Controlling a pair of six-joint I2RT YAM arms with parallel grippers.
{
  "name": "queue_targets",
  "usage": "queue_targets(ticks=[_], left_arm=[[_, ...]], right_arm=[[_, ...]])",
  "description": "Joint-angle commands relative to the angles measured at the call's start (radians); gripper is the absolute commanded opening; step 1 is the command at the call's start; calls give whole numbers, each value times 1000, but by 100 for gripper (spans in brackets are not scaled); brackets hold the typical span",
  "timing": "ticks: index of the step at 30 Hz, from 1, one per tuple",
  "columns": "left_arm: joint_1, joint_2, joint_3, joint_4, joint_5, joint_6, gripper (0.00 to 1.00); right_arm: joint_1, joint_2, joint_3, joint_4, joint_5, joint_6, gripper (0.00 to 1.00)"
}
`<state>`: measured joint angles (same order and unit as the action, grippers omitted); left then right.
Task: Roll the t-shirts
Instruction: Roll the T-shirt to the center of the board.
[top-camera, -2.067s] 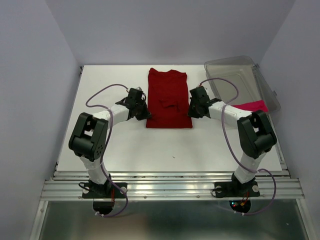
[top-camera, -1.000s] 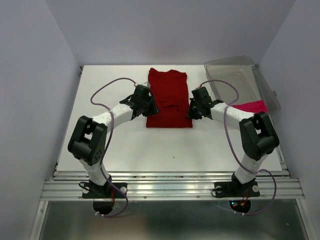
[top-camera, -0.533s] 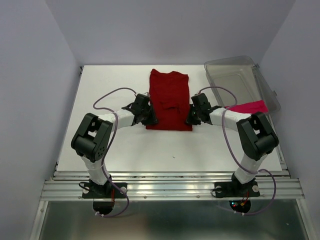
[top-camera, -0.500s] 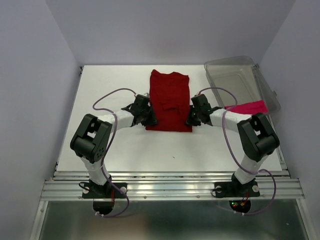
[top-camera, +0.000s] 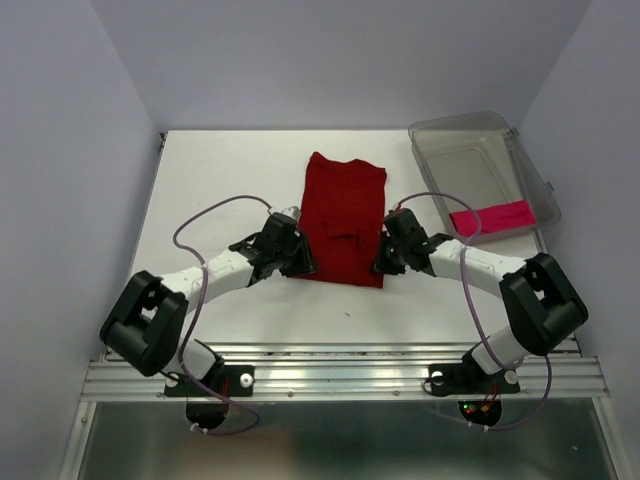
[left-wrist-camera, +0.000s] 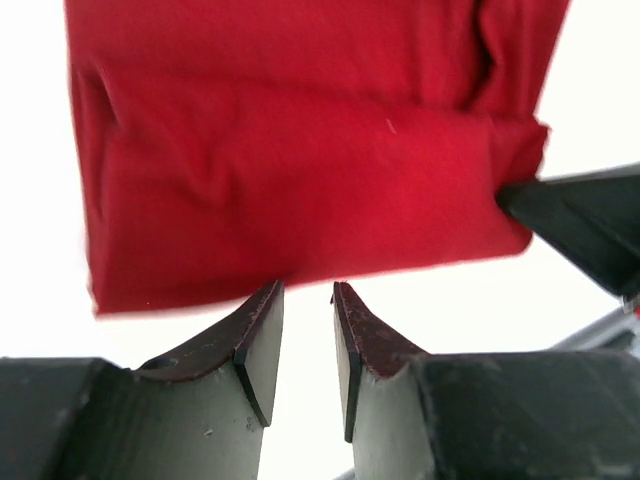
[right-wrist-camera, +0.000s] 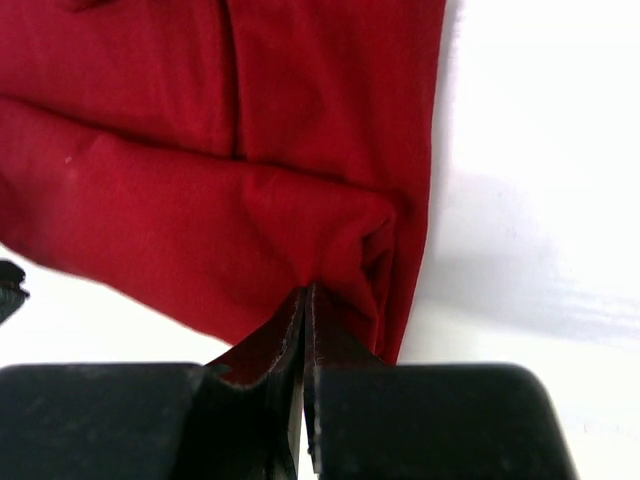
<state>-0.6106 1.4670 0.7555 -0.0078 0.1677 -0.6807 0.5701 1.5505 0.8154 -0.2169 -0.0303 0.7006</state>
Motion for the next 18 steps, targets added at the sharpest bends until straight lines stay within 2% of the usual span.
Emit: queue_targets(ticks=[1, 3, 5, 6, 8, 10, 12, 18], left_arm=[[-18, -149, -41, -61, -45, -36, 39], [-18, -200, -51, -104, -83, -37, 41], [-18, -261, -67, -136, -149, -23, 45], [-17, -275, -77, -139, -157, -16, 49], [-12, -292, -103, -143, -207, -2, 65], [-9, -287, -119, -141, -214, 16, 70], [-11, -280, -153, -104, -214, 26, 70], [-11, -232, -202, -29, -243, 41, 61]], right_arm=[[7, -123, -2, -68, 76, 7, 5], [7, -174, -4, -90, 104, 8, 9], [7, -245, -18, -113, 125, 7, 22], [7, -263, -25, -121, 125, 7, 28], [7, -303, -57, -131, 109, 5, 37], [7, -320, -85, -134, 98, 7, 41], [7, -339, -129, -125, 81, 10, 42], [26, -351, -200, -84, 40, 23, 42]])
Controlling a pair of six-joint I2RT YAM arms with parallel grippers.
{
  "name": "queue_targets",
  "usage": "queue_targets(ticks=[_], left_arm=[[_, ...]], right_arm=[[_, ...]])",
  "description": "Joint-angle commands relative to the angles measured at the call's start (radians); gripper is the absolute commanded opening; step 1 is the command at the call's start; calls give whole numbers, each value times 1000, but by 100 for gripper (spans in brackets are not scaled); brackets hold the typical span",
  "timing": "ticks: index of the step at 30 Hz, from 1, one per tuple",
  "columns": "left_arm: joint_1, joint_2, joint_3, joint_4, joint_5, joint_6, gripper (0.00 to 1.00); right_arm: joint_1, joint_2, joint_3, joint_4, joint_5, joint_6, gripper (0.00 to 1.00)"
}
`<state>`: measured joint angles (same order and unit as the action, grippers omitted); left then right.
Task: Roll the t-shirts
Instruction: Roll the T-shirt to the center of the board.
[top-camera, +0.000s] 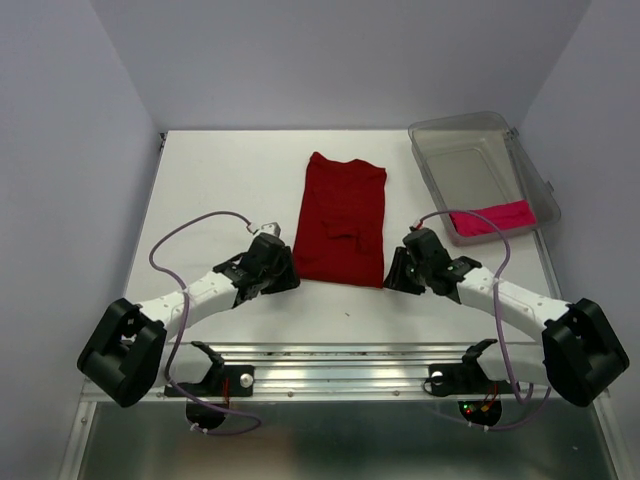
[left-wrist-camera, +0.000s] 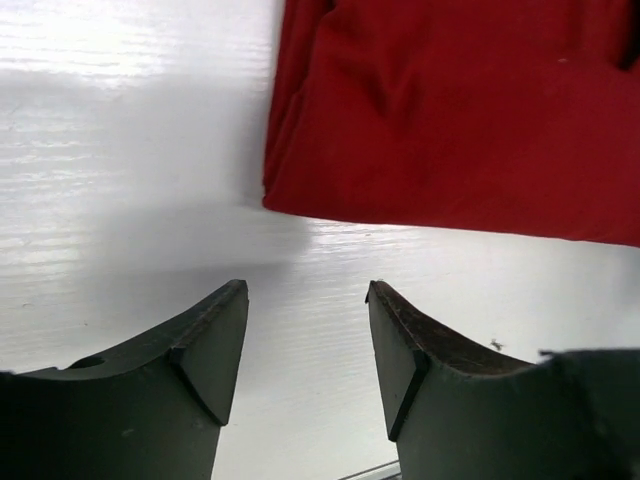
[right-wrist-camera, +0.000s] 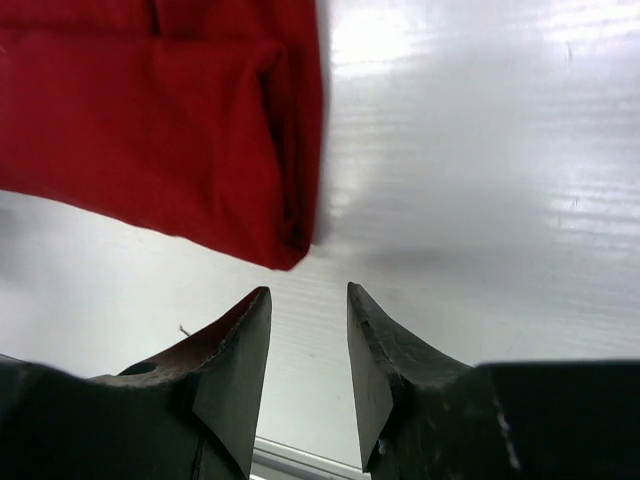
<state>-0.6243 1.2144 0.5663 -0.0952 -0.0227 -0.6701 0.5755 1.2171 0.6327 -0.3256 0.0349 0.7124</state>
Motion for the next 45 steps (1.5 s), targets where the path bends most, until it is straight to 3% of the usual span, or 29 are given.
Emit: queue_targets(ticks=[1, 6, 25, 35, 39, 45], left_arm=[[5, 31, -13, 67, -59, 32, 59], [5, 79, 4, 86, -109, 61, 56], [15, 186, 0, 235, -34, 110, 46], [15, 126, -5, 213, -89, 115, 56], [17, 142, -8, 233, -65, 124, 54], [15, 165, -6, 279, -8, 127, 31]], right_arm=[[21, -11, -25, 28, -26, 13, 42], [41, 30, -27, 65, -27, 9, 42], [50, 174, -22, 188, -15, 24, 35], [50, 173, 10, 175, -6, 18, 34], [50, 170, 15, 172, 8, 24, 32], [50, 163, 15, 163, 28, 36, 27]])
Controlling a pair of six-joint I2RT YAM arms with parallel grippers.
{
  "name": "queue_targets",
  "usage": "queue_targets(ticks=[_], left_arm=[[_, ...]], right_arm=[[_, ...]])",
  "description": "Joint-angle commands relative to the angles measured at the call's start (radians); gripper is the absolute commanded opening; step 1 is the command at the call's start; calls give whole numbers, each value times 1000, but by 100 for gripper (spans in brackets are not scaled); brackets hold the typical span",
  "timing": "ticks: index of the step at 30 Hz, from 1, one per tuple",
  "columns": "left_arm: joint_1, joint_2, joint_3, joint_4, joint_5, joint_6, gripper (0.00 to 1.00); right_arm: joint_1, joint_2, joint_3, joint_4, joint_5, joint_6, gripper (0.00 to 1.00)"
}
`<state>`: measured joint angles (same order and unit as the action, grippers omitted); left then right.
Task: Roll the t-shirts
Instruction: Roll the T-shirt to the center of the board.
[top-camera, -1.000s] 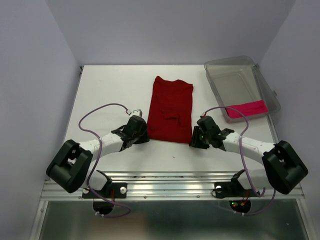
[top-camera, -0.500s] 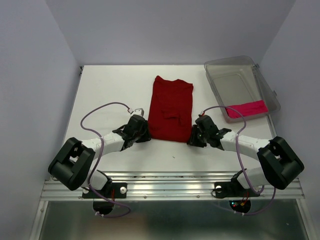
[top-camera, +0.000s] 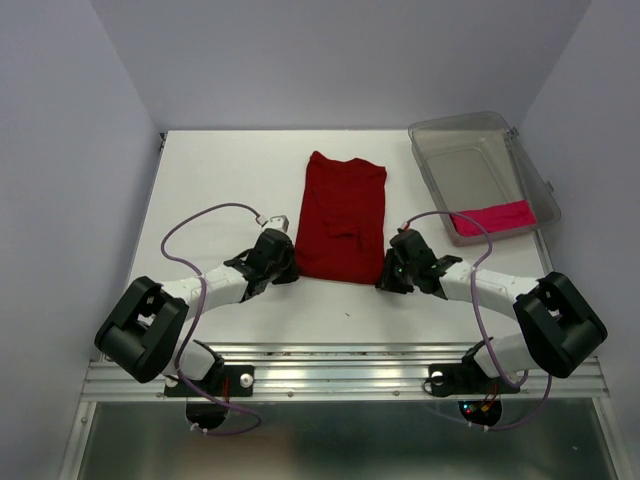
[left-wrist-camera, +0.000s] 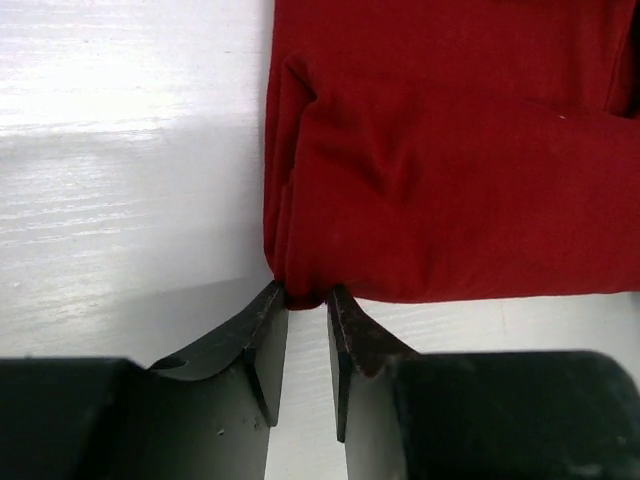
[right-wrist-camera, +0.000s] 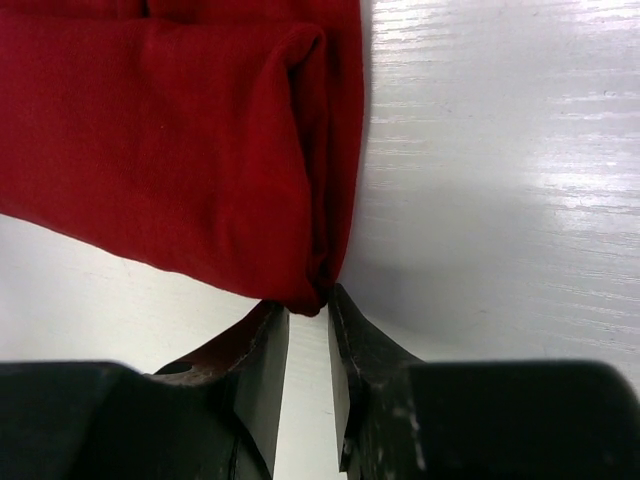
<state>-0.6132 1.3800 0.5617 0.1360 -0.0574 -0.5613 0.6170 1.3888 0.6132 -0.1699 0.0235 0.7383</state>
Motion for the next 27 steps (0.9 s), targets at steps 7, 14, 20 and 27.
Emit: queue_targets(ticks=[7, 14, 20, 27], left_arm=[[4, -7, 18, 16, 31, 14, 0], [6, -30, 26, -1, 28, 12, 0], [6, -36, 29, -6, 36, 8, 0], [4, -101, 11, -44, 53, -14, 0]], right_arm=[[9, -13, 39, 0, 55, 6, 31], [9, -7, 53, -25, 101, 3, 36], [9, -7, 71, -25, 116, -7, 18], [9, -80, 36, -19, 75, -17, 1]])
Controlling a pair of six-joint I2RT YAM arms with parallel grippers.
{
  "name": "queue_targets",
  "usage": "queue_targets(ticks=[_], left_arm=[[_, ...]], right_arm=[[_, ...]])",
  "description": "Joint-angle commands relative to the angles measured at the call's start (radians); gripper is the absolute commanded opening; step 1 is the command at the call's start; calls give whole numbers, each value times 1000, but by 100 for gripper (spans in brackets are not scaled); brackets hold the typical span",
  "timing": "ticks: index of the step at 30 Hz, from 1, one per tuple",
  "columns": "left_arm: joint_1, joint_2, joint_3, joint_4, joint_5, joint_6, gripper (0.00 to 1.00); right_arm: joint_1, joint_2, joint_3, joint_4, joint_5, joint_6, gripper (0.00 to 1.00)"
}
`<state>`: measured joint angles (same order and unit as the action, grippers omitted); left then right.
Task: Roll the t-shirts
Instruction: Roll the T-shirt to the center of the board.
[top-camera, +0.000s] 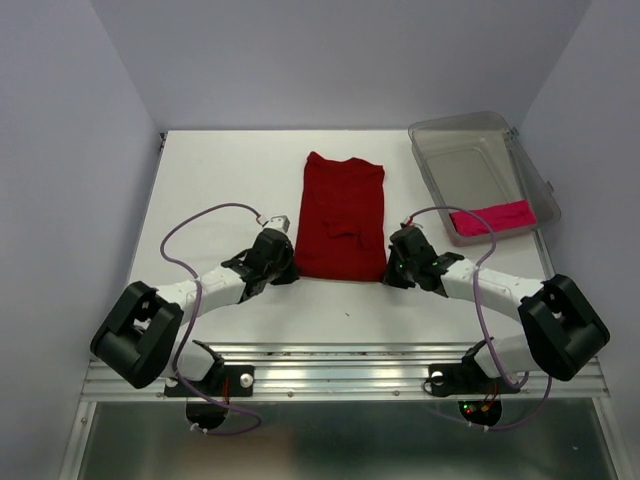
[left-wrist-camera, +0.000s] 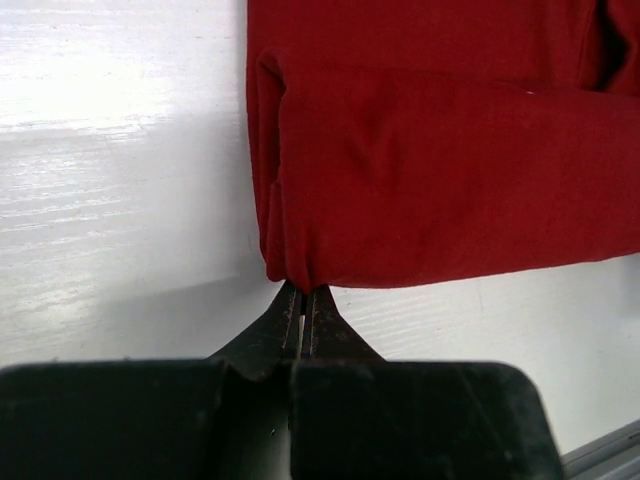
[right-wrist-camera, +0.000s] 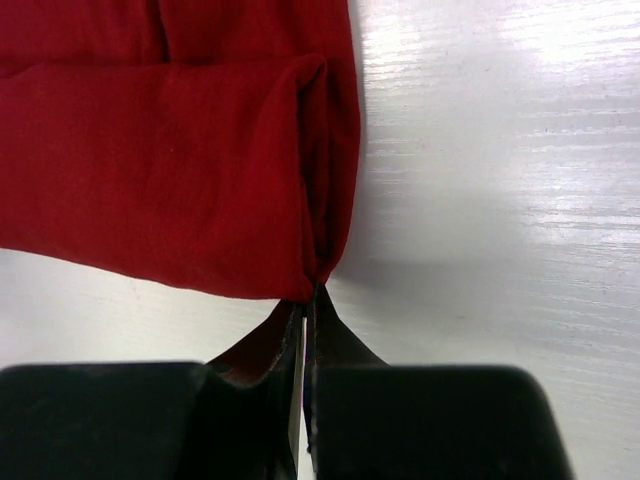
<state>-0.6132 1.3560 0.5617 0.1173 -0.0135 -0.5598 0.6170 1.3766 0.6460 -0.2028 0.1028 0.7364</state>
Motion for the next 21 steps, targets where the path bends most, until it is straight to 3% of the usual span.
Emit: queue_targets(ticks=[1, 11, 21], left_arm=[[6, -92, 4, -28, 18, -22, 0], [3, -279, -69, -93, 130, -104, 0], [4, -219, 98, -252, 53, -74, 0]], right_arm=[[9, -77, -5, 13, -14, -15, 1], [9, -166, -28, -53, -78, -22, 1], [9, -156, 62, -98, -8, -43, 1]])
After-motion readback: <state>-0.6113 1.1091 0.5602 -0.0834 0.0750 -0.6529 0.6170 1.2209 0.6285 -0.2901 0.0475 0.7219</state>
